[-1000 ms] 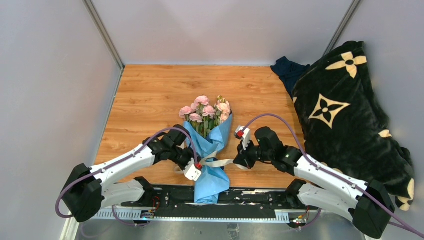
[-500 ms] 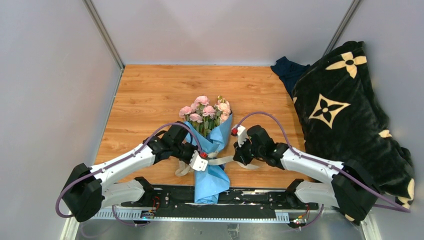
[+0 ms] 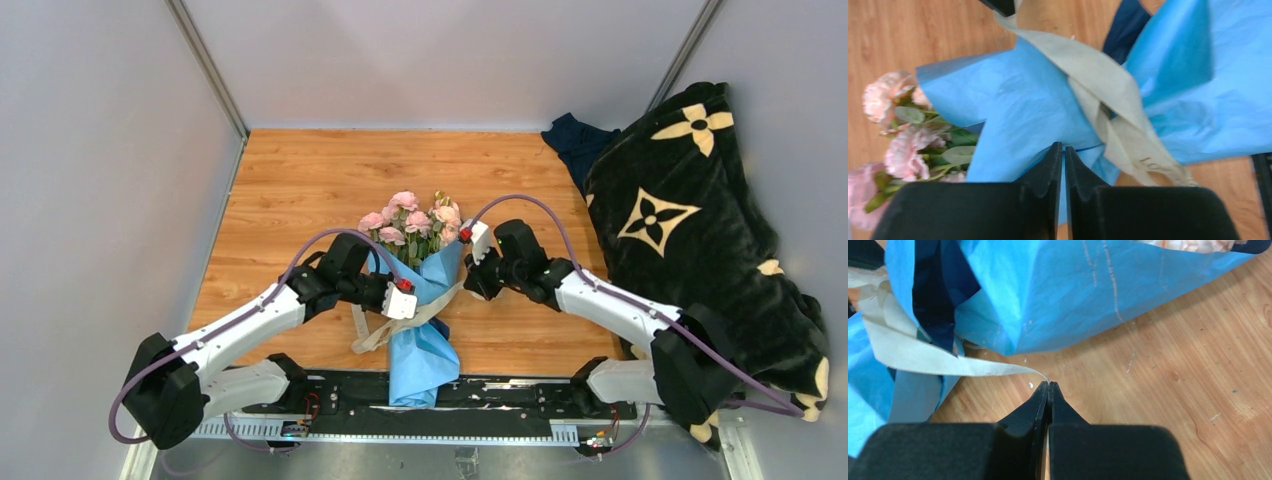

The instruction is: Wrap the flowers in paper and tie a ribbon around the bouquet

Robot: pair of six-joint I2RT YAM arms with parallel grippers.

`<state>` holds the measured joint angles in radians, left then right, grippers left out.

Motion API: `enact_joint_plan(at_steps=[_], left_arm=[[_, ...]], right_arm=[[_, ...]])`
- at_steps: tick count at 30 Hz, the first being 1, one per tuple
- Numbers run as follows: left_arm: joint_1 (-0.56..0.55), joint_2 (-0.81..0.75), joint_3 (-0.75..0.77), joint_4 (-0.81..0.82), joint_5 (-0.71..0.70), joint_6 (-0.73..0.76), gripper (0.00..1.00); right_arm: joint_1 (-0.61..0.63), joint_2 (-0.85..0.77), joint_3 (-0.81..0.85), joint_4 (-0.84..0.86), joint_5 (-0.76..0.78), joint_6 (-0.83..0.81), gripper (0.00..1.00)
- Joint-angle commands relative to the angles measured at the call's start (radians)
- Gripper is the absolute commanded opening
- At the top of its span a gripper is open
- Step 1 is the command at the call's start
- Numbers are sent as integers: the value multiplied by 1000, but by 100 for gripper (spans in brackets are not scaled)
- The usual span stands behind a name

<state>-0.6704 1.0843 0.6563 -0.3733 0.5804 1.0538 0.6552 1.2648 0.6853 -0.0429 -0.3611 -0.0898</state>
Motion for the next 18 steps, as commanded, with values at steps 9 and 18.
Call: enact_joint_plan(at_steps=[9,18], left_arm=[[-51,17,-6,-9,-17,-233,28],[-66,28,-28,-108,-13,-118,47]], right_arm=[[82,-217,-114,-61,-55,84,0],[87,-263,-116,-104,-29,84,0]])
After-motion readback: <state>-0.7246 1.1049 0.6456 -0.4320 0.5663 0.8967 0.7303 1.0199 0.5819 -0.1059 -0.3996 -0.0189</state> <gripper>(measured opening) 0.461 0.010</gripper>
